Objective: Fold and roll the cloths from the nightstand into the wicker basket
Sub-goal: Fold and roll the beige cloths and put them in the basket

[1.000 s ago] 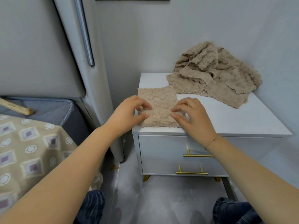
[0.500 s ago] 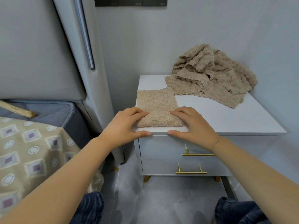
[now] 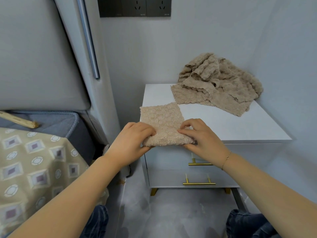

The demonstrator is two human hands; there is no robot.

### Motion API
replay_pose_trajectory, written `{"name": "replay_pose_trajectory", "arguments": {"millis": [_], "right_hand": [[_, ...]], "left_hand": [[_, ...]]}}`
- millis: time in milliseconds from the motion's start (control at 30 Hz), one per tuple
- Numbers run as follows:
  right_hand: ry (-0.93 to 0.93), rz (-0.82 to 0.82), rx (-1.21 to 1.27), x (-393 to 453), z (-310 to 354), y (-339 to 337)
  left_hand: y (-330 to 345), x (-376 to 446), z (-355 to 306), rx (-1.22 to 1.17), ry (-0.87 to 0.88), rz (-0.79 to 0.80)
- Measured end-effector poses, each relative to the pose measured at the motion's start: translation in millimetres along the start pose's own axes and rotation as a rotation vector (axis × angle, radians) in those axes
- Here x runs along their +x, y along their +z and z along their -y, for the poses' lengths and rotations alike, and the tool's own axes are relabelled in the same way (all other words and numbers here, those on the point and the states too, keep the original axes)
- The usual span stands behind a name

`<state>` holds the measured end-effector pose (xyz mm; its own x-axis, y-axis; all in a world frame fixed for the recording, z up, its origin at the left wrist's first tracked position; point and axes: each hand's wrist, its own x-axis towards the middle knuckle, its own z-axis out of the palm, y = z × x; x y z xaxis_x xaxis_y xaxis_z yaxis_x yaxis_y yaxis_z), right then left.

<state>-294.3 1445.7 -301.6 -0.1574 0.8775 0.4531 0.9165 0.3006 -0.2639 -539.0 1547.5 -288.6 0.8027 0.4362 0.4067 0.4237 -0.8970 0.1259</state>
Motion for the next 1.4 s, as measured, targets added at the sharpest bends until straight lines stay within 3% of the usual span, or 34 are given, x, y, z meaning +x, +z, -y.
{"name": "replay_pose_trajectory", "arguments": {"millis": [167, 300, 400, 900, 1100, 1167, 1267, 1400], "right_hand": [[0.109, 0.089, 0.174, 9.9, 1.5, -12.7], [0.342, 0.1, 0.393, 14.3, 3.1, -24.0], [0.402, 0.07, 0.475, 18.2, -0.1, -21.4], [0.618, -0.081, 0.463, 48.7, 1.5, -1.2], [0.63, 0.0, 0.163, 54.2, 2.5, 1.6], [0.582, -0.093, 0.124, 51.9, 3.3, 5.6], [0.434, -0.231, 0.085, 51.0, 4.9, 11.8], [0.234, -0.236, 0.058, 53.7, 3.7, 14.0]], "left_hand": [[-5.7, 1.4, -2.3, -0.179, -0.145, 0.025], [-5.7, -0.2, -2.2, -0.319, -0.278, 0.041], [-5.5, 3.3, -0.2, -0.425, -0.362, 0.044], [3.9, 28.1, 5.2, -0.695, -0.913, -0.018], [6.1, 28.4, 9.0, -0.483, -0.854, -0.135], [6.9, 27.6, 9.9, -0.444, -0.806, -0.203], [7.1, 27.8, 7.5, -0.343, -0.633, -0.265], [4.7, 28.9, 5.7, -0.082, -0.352, -0.294]]}}
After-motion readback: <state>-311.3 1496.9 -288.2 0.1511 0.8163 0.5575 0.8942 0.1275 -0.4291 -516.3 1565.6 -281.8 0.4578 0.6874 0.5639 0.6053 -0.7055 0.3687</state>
